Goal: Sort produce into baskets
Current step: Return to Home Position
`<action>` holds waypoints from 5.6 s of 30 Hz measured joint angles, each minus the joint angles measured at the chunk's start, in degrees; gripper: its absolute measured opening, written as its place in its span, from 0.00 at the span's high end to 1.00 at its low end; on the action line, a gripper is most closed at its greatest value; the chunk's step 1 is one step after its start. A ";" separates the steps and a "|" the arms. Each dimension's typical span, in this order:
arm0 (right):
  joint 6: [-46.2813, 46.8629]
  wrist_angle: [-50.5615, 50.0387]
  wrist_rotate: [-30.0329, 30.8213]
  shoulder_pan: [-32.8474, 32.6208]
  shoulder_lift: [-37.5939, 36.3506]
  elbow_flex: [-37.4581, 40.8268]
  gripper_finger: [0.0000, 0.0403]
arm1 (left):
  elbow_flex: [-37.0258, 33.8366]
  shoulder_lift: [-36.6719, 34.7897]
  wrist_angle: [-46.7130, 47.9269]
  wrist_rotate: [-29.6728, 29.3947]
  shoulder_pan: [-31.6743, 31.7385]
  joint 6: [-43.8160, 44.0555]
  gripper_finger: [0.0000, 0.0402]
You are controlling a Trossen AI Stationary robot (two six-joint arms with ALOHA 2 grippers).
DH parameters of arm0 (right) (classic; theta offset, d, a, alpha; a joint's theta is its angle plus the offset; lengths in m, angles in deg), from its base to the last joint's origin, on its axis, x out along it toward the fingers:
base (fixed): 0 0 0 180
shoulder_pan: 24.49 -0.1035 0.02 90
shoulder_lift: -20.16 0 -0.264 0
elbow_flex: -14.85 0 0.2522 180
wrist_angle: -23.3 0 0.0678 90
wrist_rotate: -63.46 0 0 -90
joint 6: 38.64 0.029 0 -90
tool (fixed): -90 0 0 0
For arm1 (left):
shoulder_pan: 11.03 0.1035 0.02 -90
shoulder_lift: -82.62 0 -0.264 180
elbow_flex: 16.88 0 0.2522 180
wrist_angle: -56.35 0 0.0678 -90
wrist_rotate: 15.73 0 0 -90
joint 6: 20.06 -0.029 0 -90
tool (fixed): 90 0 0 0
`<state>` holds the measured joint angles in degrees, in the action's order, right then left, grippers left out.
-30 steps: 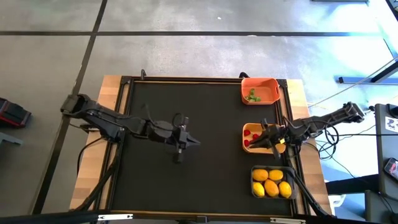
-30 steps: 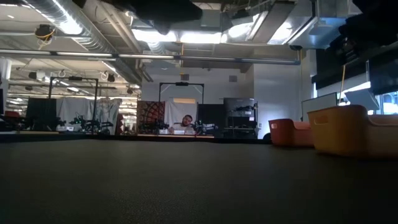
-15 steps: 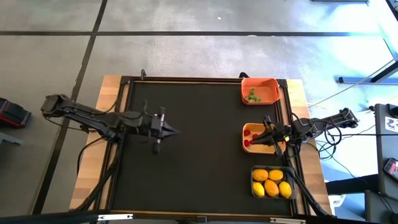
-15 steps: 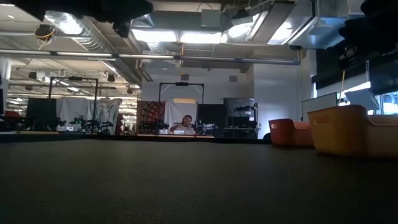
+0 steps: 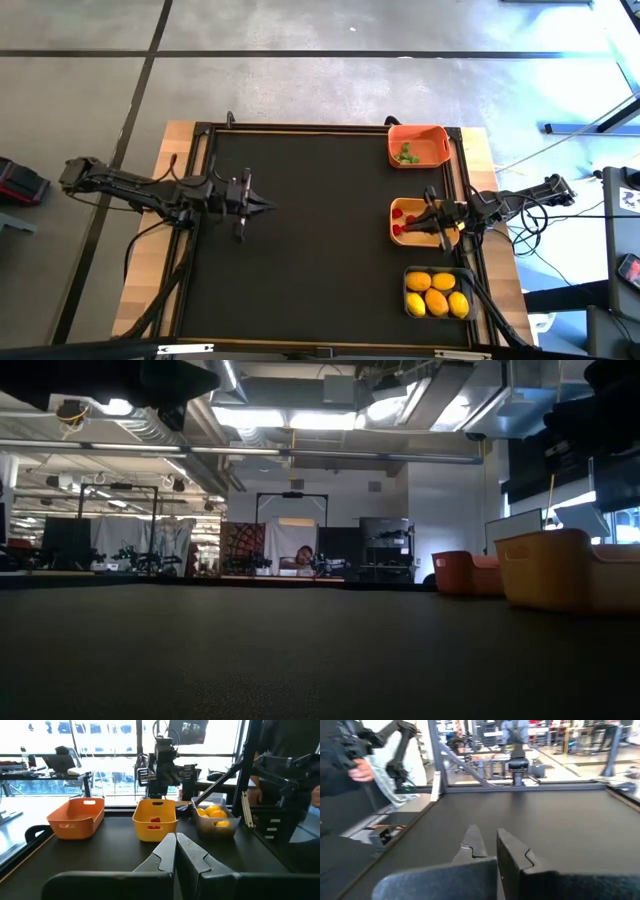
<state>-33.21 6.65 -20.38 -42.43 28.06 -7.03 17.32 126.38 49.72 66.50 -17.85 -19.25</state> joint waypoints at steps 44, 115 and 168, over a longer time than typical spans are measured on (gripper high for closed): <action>-6.84 0.10 6.45 -0.04 -7.72 5.35 1.00 | -17.61 -20.16 -5.07 1.01 0.56 5.45 0.99; -4.26 -0.21 -1.19 -0.04 -7.39 5.44 1.00 | -19.97 -43.13 18.70 0.61 0.56 3.31 0.99; -4.26 -0.19 -1.23 -0.03 -7.39 5.42 1.00 | -19.95 -43.13 18.68 0.61 0.55 3.70 0.99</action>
<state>-37.47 6.47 -21.61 -42.46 20.67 -1.61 -2.63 83.25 68.39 67.11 -17.30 -15.55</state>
